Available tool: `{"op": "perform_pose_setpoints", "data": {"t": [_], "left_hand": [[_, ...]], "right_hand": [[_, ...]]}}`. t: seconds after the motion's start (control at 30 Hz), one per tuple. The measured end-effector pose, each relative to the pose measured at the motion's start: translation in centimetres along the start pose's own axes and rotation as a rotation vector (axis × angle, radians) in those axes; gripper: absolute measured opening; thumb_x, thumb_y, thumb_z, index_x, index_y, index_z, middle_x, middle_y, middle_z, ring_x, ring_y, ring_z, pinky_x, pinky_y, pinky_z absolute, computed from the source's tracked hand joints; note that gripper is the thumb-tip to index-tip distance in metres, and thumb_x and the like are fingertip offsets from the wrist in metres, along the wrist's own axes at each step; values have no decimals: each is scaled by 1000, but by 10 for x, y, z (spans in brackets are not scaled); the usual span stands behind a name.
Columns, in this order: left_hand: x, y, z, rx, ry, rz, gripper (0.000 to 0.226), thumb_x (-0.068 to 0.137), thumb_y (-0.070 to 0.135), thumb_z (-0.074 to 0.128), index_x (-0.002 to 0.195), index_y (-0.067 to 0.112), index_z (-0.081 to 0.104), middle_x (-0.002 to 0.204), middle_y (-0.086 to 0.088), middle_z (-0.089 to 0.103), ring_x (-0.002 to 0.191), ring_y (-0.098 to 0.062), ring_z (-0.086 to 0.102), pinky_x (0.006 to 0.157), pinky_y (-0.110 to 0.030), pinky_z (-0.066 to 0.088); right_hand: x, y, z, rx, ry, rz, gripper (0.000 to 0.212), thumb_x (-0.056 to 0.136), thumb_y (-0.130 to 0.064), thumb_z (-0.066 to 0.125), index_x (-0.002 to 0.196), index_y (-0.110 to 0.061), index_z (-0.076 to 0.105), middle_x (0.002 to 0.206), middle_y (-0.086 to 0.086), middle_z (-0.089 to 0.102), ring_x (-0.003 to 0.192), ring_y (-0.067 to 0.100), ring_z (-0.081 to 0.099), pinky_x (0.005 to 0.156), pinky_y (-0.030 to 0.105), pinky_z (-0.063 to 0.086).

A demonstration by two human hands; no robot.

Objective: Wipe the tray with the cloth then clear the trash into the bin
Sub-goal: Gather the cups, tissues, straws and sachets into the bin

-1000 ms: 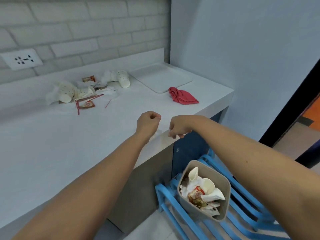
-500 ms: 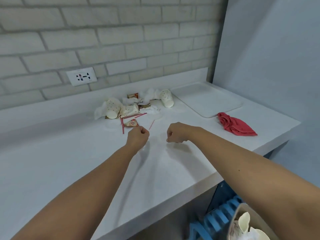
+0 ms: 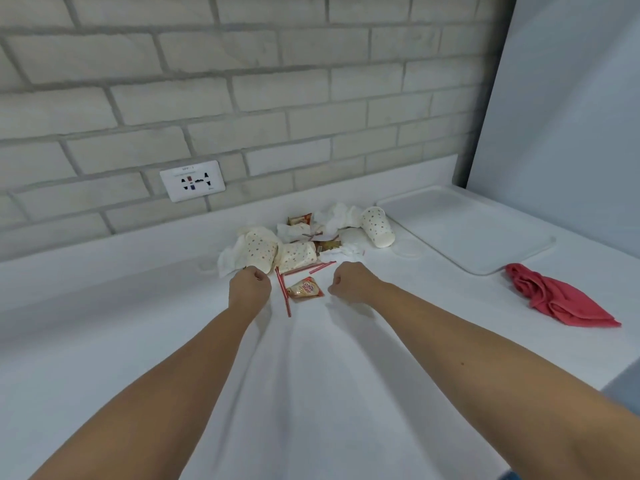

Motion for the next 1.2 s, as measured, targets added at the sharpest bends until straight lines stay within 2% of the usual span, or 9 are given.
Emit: {"op": "perform_pose_setpoints", "data": {"t": [0.2, 0.3, 0.4, 0.57, 0.7, 0.8, 0.93, 1.03, 1.2], "left_hand": [[33, 1, -1, -54, 45, -17, 23, 87, 9, 51, 109, 3, 57, 115, -15, 51, 99, -32, 56, 83, -33, 45], [48, 2, 0, -15, 62, 9, 26, 88, 11, 53, 113, 5, 56, 122, -16, 45, 107, -34, 52, 91, -37, 43], [67, 7, 0, 123, 111, 112, 27, 89, 11, 52, 115, 5, 57, 124, -17, 44, 111, -37, 46, 95, -37, 39], [91, 29, 9, 483, 59, 346, 39, 91, 24, 53, 128, 12, 49, 136, -9, 36, 122, -31, 36, 97, -37, 37], [107, 37, 27, 805, -53, 398, 56, 90, 44, 52, 136, 14, 40, 149, -8, 20, 139, -30, 17, 112, -48, 18], [114, 32, 40, 895, -70, 470, 36, 93, 33, 51, 125, 16, 55, 149, -7, 25, 143, -28, 10, 116, -51, 2], [109, 37, 41, 604, 9, 523, 24, 97, 10, 40, 117, 8, 53, 123, -10, 54, 125, -26, 42, 115, -42, 16], [106, 47, 22, 43, 81, 440, 14, 97, 3, 31, 98, 7, 45, 82, -11, 56, 78, -26, 54, 74, -37, 40], [116, 59, -17, -193, 157, 346, 23, 97, 6, 28, 94, 4, 51, 78, -3, 49, 72, -17, 47, 62, -21, 38]], "right_hand": [[34, -19, 26, 138, 54, 84, 32, 92, -27, 56, 69, -16, 36, 75, -1, 35, 71, 14, 41, 49, 17, 25], [51, -27, 40, 114, 21, 115, 30, 89, -38, 58, 100, -12, 47, 100, 12, 41, 92, 20, 41, 59, 22, 36], [65, -30, 46, 2, 14, 140, 69, 85, -47, 63, 136, -5, 40, 136, 13, 39, 118, 24, 46, 88, 31, 46], [79, -31, 48, 39, -24, 133, 43, 81, -37, 71, 107, -10, 49, 94, 4, 52, 87, 18, 47, 50, 21, 31], [81, -28, 48, 65, -50, 58, 39, 83, -36, 68, 109, -13, 49, 103, 3, 55, 90, 16, 46, 69, 26, 39], [83, -21, 47, 44, -66, 34, 25, 88, -30, 63, 92, -14, 45, 99, 3, 54, 86, 17, 47, 59, 22, 36], [79, -17, 32, 73, -95, -5, 22, 88, -21, 62, 76, -13, 45, 87, 2, 51, 72, 17, 49, 49, 19, 32], [78, -22, 10, 193, -46, -32, 20, 87, -20, 64, 72, -14, 52, 75, -4, 49, 68, 14, 48, 55, 20, 35], [102, -33, -10, 340, 256, -29, 35, 85, -24, 68, 113, -4, 65, 101, 4, 51, 93, 19, 52, 75, 24, 43]]}}
Point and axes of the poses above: each hand's wrist, its own x-axis towards the middle knuckle, its own z-axis out of the palm, y = z × x, the point moved 1 cm from there along x, towards the middle knuckle
